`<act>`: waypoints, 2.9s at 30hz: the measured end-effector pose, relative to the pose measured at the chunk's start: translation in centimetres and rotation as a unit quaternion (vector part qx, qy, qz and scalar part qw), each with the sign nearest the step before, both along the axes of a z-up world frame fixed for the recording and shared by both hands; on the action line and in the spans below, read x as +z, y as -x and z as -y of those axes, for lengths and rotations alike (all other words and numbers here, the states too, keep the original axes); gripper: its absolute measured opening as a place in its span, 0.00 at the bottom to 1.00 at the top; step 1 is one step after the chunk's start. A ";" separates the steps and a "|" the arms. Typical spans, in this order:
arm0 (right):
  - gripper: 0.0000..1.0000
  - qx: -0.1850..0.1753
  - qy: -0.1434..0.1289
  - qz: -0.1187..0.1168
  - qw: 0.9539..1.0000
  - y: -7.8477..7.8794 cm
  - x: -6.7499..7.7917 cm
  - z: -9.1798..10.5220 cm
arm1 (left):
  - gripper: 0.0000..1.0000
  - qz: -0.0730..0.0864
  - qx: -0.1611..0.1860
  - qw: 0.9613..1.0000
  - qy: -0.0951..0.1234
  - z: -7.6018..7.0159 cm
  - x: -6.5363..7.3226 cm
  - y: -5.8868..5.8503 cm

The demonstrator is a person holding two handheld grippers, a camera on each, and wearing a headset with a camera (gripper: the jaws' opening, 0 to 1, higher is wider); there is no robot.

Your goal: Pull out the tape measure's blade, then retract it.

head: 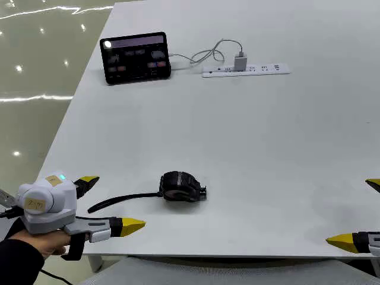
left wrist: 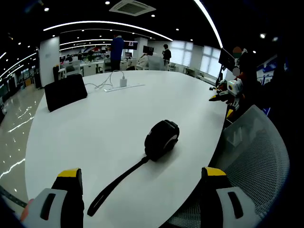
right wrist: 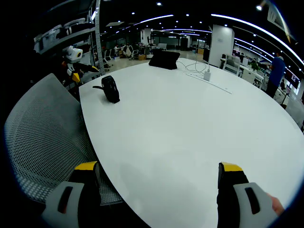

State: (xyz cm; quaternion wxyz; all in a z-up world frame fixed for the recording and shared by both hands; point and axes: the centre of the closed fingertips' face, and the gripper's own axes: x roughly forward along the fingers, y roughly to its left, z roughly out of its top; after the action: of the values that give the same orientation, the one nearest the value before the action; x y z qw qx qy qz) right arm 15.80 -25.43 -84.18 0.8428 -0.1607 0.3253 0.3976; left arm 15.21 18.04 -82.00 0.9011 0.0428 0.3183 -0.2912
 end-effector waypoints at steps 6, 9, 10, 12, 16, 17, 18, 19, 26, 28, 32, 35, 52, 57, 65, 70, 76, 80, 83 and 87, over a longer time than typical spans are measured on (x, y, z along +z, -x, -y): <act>0.99 0.007 0.007 0.000 1.000 0.2 0.2 0.2 | 1.00 0.009 0.002 1.000 0.004 0.1 0.4 -0.4; 0.99 0.007 0.009 0.001 1.000 0.2 0.1 0.2 | 1.00 0.007 0.003 1.000 0.011 0.1 0.5 -0.3; 0.99 0.006 0.009 0.001 1.000 0.3 0.1 0.2 | 1.00 0.004 0.002 1.000 0.011 0.0 0.4 -0.3; 0.99 0.007 0.009 0.001 1.000 0.4 0.0 0.2 | 1.00 0.012 -0.002 1.000 0.004 0.0 0.5 -0.3; 1.00 0.006 0.008 0.005 1.000 0.3 0.1 0.2 | 1.00 0.006 -0.005 1.000 0.001 -0.1 0.3 -0.3; 1.00 0.006 0.008 0.007 1.000 0.3 0.1 0.1 | 1.00 0.006 -0.008 1.000 -0.001 -0.1 0.3 -0.3; 1.00 0.007 0.006 0.008 1.000 0.3 0.1 0.1 | 1.00 0.005 -0.011 1.000 0.001 0.0 0.2 -0.3; 1.00 0.007 0.006 0.008 1.000 0.3 0.1 0.1 | 1.00 0.003 -0.011 1.000 0.002 0.0 0.2 -0.3; 1.00 0.006 0.001 0.012 1.000 0.0 0.6 -0.1 | 1.00 0.003 -0.022 1.000 -0.007 0.1 0.1 -0.4; 1.00 0.007 -0.001 0.011 1.000 0.0 0.6 -0.2 | 1.00 0.010 -0.028 1.000 -0.006 0.4 0.4 -0.7; 1.00 0.012 0.002 0.019 1.000 -0.2 0.8 -0.4 | 1.00 0.003 -0.045 0.999 -0.016 0.9 0.4 -1.0; 1.00 0.013 0.000 0.026 1.000 -0.5 1.2 -0.6 | 1.00 -0.004 -0.064 0.998 -0.010 1.8 0.5 -1.1; 1.00 0.102 -0.035 0.065 0.992 -1.4 2.8 -6.2 | 0.86 -0.031 -0.211 0.973 -0.084 5.3 0.1 -2.2; 1.00 0.119 -0.041 0.068 0.990 -2.0 3.1 -8.4 | 0.87 -0.035 -0.242 0.965 -0.098 6.5 0.3 -3.0; 1.00 0.154 -0.046 0.069 0.985 -3.1 3.4 -11.8 | 0.88 -0.047 -0.301 0.943 -0.135 8.2 -0.6 -3.5; 1.00 0.172 -0.046 0.062 0.982 -3.5 3.0 -13.5 | 0.87 -0.053 -0.326 0.932 -0.147 9.3 -1.1 -3.6; 1.00 0.195 -0.032 0.047 0.979 -3.4 1.9 -15.3 | 0.86 -0.057 -0.348 0.921 -0.167 10.2 -2.3 -4.2; 1.00 0.207 -0.035 0.043 0.977 -3.4 1.5 -16.8 | 0.83 -0.064 -0.360 0.914 -0.177 10.6 -3.2 -4.4; 1.00 0.221 -0.036 0.047 0.974 -3.5 1.4 -17.8 | 0.78 -0.062 -0.368 0.908 -0.188 10.9 -3.6 -4.5; 0.98 0.230 -0.041 0.051 0.971 -3.9 1.5 -19.3 | 0.69 -0.065 -0.379 0.902 -0.196 11.3 -4.2 -4.4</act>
State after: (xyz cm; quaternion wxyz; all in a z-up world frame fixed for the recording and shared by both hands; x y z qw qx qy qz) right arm 19.72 -6.10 -82.71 0.7498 -0.2163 0.2195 0.5856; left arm 19.58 6.70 -86.20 0.6735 0.3170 0.3870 -0.5442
